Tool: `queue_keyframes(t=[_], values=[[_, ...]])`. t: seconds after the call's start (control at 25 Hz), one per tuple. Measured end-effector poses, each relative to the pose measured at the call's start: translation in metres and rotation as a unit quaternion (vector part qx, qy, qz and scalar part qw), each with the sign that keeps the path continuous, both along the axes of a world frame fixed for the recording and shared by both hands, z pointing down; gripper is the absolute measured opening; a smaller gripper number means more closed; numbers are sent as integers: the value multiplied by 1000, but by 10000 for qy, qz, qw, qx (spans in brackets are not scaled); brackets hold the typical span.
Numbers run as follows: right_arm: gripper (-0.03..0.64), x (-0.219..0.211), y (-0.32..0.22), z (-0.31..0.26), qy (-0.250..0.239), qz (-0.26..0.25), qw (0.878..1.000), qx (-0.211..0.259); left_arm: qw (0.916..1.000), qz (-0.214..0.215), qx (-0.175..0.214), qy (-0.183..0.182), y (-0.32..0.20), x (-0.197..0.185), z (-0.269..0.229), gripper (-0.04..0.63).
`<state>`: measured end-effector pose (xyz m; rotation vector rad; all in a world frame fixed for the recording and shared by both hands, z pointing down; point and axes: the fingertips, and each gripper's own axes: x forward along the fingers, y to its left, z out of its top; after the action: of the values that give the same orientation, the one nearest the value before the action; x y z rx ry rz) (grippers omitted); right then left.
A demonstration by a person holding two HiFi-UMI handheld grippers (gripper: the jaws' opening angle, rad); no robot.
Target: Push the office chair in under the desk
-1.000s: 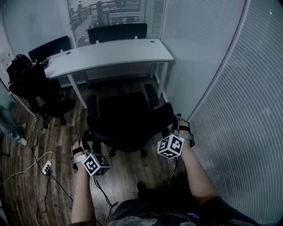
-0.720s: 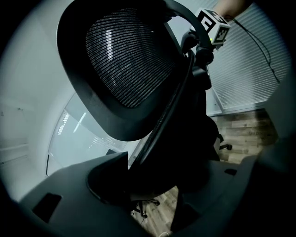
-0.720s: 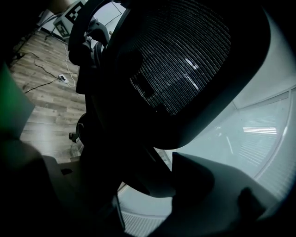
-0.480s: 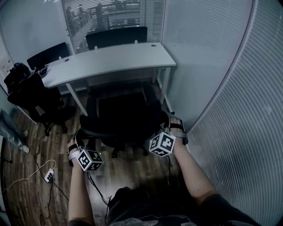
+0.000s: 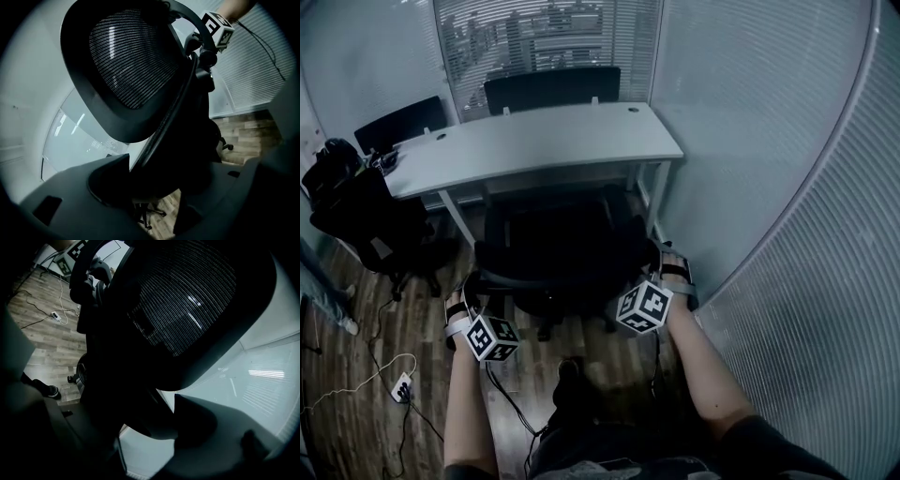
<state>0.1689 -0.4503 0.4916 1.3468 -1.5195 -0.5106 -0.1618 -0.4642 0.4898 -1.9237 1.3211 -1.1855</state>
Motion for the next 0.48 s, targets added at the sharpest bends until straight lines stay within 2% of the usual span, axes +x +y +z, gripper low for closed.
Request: queue_keyframes(t=[0.48], values=[[301,-21,-111,2,-28,32,10000,39,10000,55,35,-16,-123,-20,2,279]])
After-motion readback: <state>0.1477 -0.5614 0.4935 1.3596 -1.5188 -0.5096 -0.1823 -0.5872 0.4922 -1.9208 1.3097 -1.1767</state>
